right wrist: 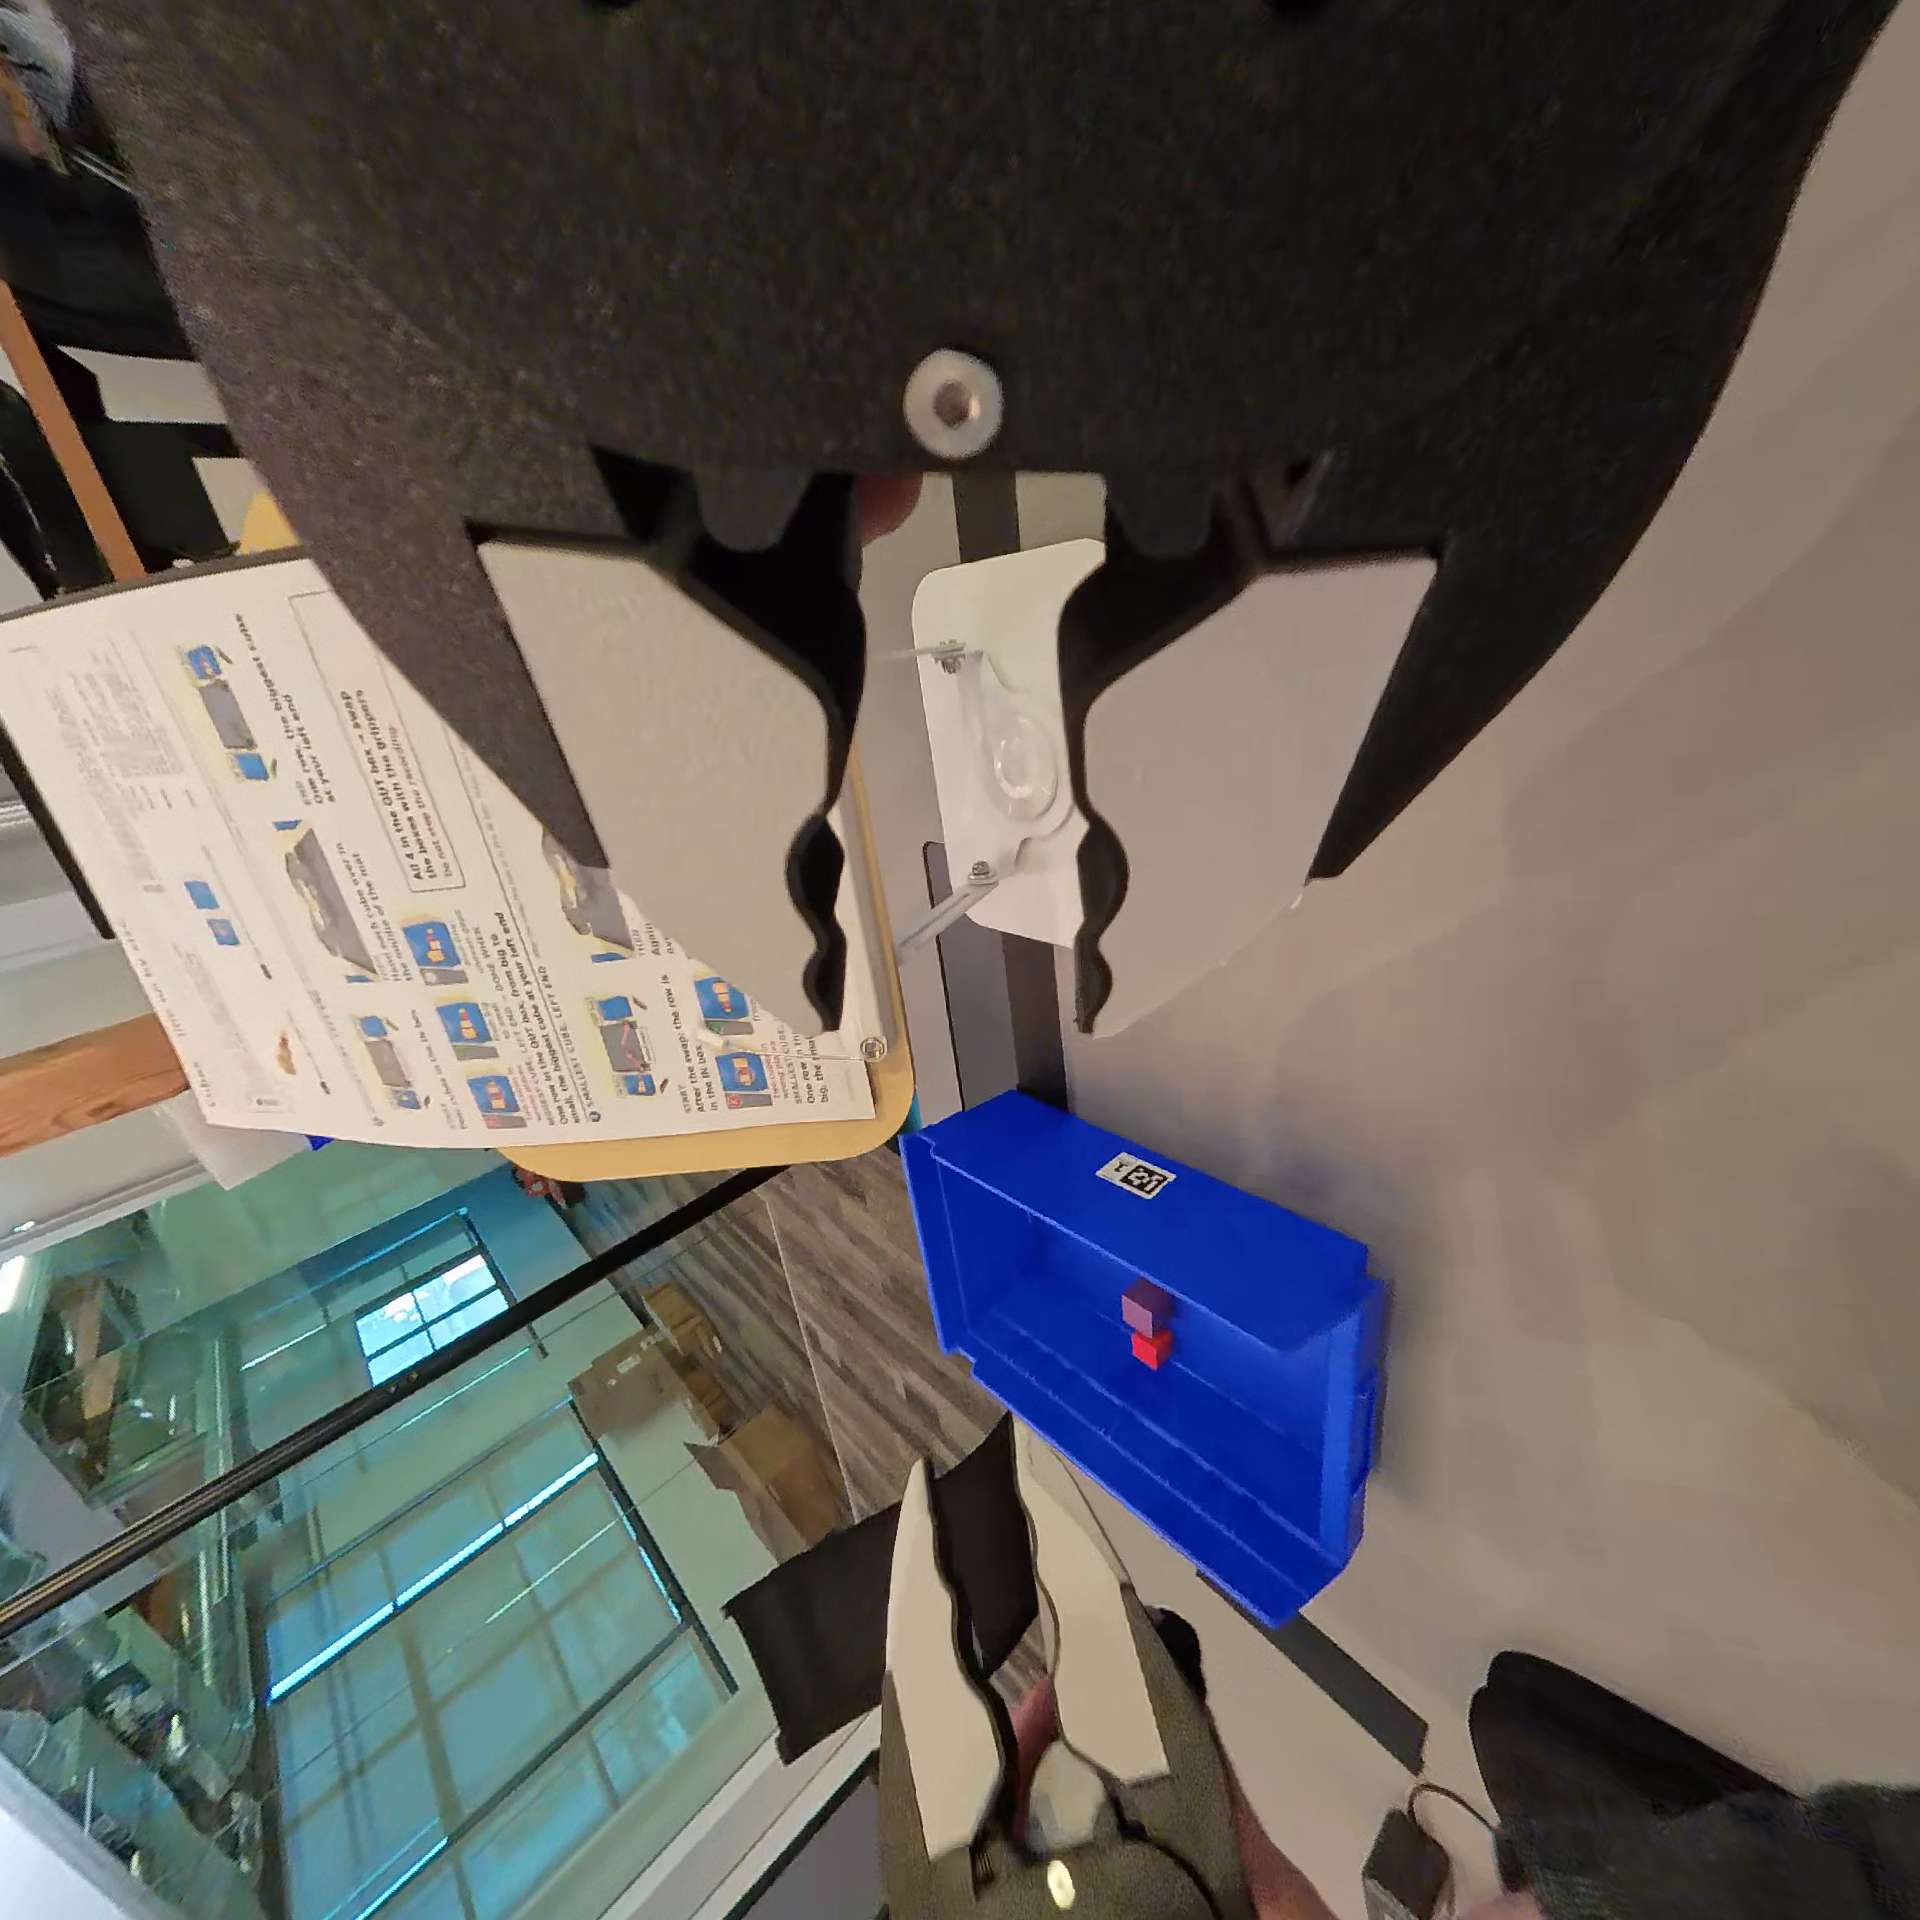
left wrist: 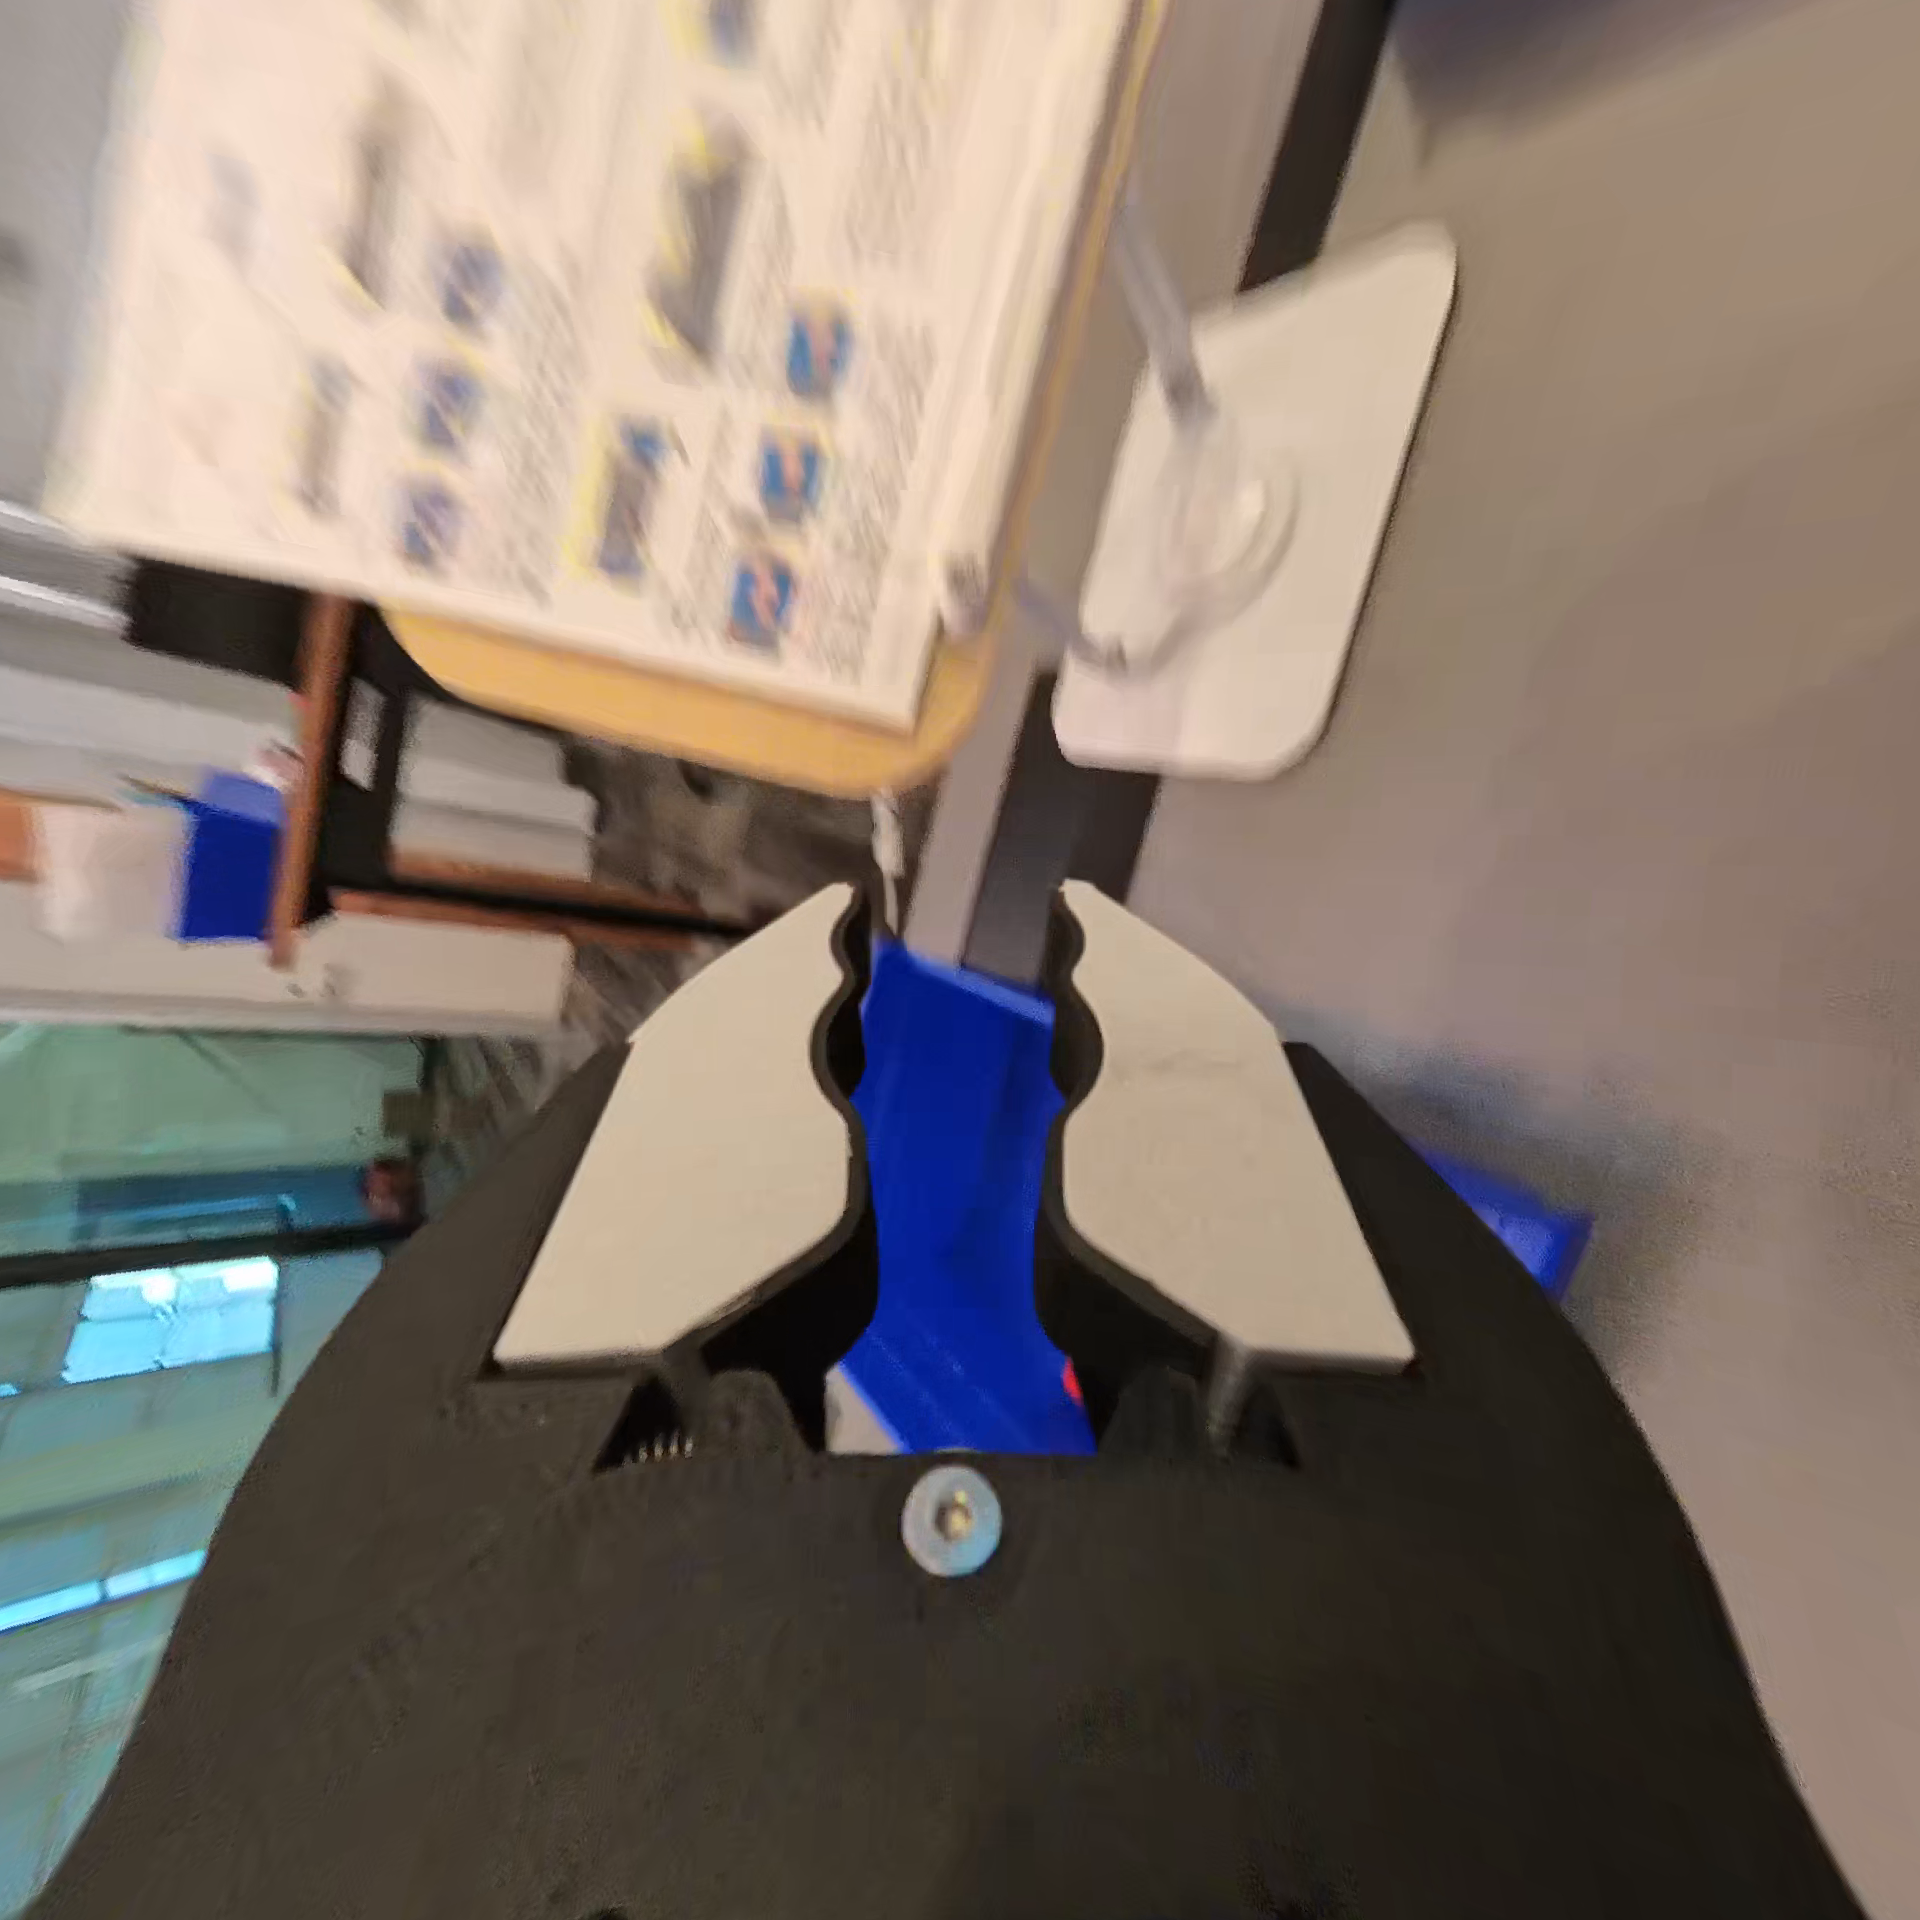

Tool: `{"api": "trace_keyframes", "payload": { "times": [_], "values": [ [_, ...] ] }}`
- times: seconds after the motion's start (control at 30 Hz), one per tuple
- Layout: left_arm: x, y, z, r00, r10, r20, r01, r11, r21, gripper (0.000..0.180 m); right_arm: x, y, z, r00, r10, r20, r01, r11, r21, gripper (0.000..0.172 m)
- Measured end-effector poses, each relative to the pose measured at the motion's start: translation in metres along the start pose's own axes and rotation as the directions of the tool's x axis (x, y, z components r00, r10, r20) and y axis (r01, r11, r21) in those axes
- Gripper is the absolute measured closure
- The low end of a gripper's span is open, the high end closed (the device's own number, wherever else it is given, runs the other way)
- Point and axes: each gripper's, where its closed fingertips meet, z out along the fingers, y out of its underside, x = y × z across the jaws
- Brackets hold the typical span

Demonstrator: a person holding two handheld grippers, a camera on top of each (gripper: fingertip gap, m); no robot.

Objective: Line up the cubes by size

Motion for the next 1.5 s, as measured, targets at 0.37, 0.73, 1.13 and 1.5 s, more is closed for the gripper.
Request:
{"api": "trace_keyframes", "payload": {
  "times": [0.37, 0.73, 1.13, 1.5],
  "values": [
    [0.052, 0.218, 0.082, 0.877, -0.089, -0.472, -0.194, 0.834, -0.517, 0.129, -0.010, 0.009, 0.010, 0.999, 0.000, 0.051, 0.002, 0.999, -0.040, 0.130],
    [0.071, 0.280, 0.098, 0.818, -0.121, -0.562, -0.337, 0.691, -0.639, 0.129, -0.015, 0.016, 0.020, 0.997, -0.004, 0.080, 0.010, 0.998, -0.064, 0.130],
    [0.071, 0.281, 0.103, 0.832, -0.150, -0.534, -0.281, 0.716, -0.639, 0.150, -0.021, 0.016, 0.026, 0.994, -0.014, 0.105, 0.021, 0.998, -0.066, 0.130],
    [-0.006, 0.156, 0.031, 0.994, -0.014, -0.111, -0.030, 0.923, -0.384, 0.152, -0.020, -0.003, 0.030, 0.993, 0.029, 0.112, -0.033, 0.999, 0.040, 0.130]
  ]
}}
